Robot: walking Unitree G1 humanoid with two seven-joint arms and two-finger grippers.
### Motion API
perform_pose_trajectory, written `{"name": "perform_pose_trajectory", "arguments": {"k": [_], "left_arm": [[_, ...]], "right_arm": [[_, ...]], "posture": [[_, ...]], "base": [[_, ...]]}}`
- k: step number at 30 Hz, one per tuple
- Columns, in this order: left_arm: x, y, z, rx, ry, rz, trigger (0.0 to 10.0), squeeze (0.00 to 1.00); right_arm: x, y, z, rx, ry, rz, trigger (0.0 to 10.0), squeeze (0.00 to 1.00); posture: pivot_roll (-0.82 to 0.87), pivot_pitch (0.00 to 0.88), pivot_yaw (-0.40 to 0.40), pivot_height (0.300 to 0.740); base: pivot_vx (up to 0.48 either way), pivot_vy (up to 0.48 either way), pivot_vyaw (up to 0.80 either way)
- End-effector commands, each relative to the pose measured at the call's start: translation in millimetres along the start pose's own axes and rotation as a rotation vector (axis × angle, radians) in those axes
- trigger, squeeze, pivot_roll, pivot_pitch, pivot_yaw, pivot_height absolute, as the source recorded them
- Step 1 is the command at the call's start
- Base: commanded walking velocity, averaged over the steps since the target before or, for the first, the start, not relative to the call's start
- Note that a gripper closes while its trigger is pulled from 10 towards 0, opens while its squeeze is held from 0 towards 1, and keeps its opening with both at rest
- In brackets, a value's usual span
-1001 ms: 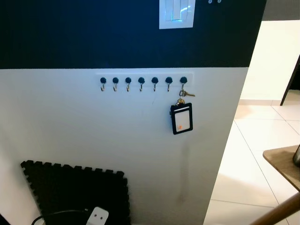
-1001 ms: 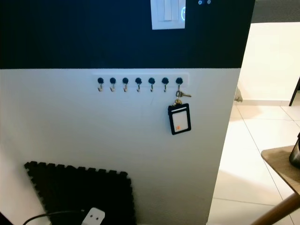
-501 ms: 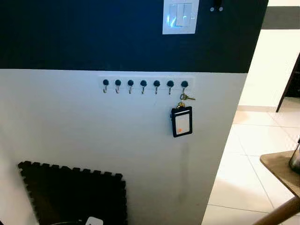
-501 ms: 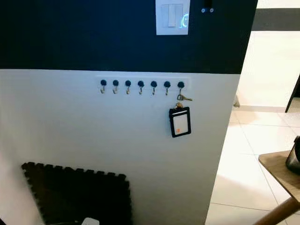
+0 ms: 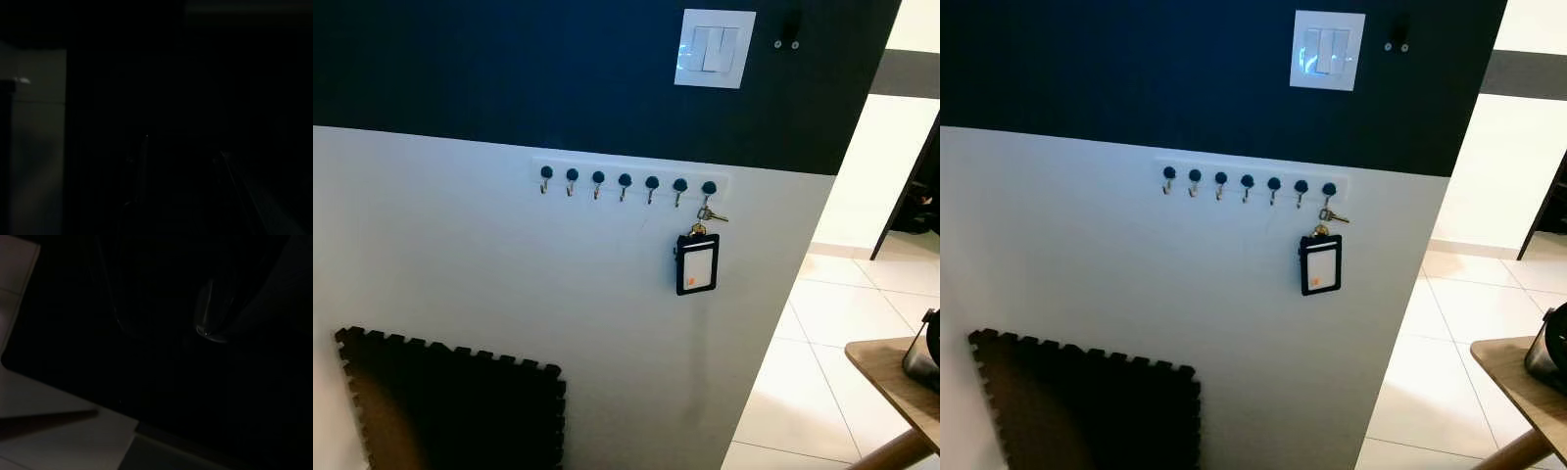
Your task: Hang keys on a hook
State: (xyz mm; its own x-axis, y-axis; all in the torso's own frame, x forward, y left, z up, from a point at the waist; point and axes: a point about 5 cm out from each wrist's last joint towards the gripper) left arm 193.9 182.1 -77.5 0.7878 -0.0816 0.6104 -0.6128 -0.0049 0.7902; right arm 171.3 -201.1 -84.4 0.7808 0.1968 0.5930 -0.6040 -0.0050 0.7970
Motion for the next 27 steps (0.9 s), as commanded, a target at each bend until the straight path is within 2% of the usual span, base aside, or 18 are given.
{"name": "perform_pose_trajectory", "arguments": {"k": [1,4,8,13,17,20,24,27], "left_arm": [[3,0.0,5.0,-0.017,0.075,0.041,10.0,0.0],[5,0.3,3.7,-0.022,0.092,0.062,10.0,0.0],[-2,1.4,-1.7,-0.029,0.065,0.018,10.0,0.0],[-2,2.7,-6.5,-0.004,0.05,0.051,10.0,0.0],[1,2.5,-7.3,0.004,0.082,0.07,10.0,0.0],[-1,2.9,-8.0,0.007,0.088,0.064,10.0,0.0],[-4,3.3,-1.2,-0.037,0.037,0.059,10.0,0.0],[-3,3.0,-3.2,-0.019,0.069,0.059,10.0,0.0]], "right_arm": [[1,0.4,0.3,0.006,0.004,0.023,10.0,0.0],[-1,1.1,-0.2,0.003,-0.028,0.026,10.0,0.0],[-7,2.8,0.0,-0.015,-0.092,0.021,10.0,0.0],[-17,5.4,-0.9,0.001,-0.066,-0.011,10.0,0.0],[-22,7.4,-0.7,0.008,-0.051,-0.021,10.0,0.0],[-22,6.7,-3.3,0.01,-0.047,-0.029,10.0,0.0],[-21,5.9,-3.5,-0.018,-0.073,-0.025,10.0,0.0],[-20,5.2,-5.5,-0.013,-0.075,-0.036,10.0,0.0]], "posture": [[0.0,0.018,-0.045,0.74],[0.0,0.024,-0.036,0.74],[0.0,0.043,-0.014,0.74],[0.01,0.034,-0.017,0.74],[0.03,0.018,-0.029,0.74],[0.02,0.025,-0.011,0.74],[0.02,0.017,-0.02,0.74],[0.02,0.014,-0.018,0.74]], "base": [[0.0,0.0,0.0],[0.0,0.0,0.0],[0.0,0.0,0.0],[0.0,0.0,0.0],[0.0,0.0,0.0],[0.0,0.0,0.0],[0.0,0.0,0.0],[0.0,0.0,0.0]]}}
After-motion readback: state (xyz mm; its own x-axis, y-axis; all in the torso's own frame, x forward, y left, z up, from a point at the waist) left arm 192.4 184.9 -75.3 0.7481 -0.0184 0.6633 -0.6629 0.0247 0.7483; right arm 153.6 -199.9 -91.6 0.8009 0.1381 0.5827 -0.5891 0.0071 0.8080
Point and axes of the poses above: a point about 5 cm out from each wrist's last joint towards the gripper, its own y axis pointing back from the gripper into the wrist, its own x axis along the axis of the wrist's last joint, z = x × y, and after that the axes turned 3 degrees about y, right-handed
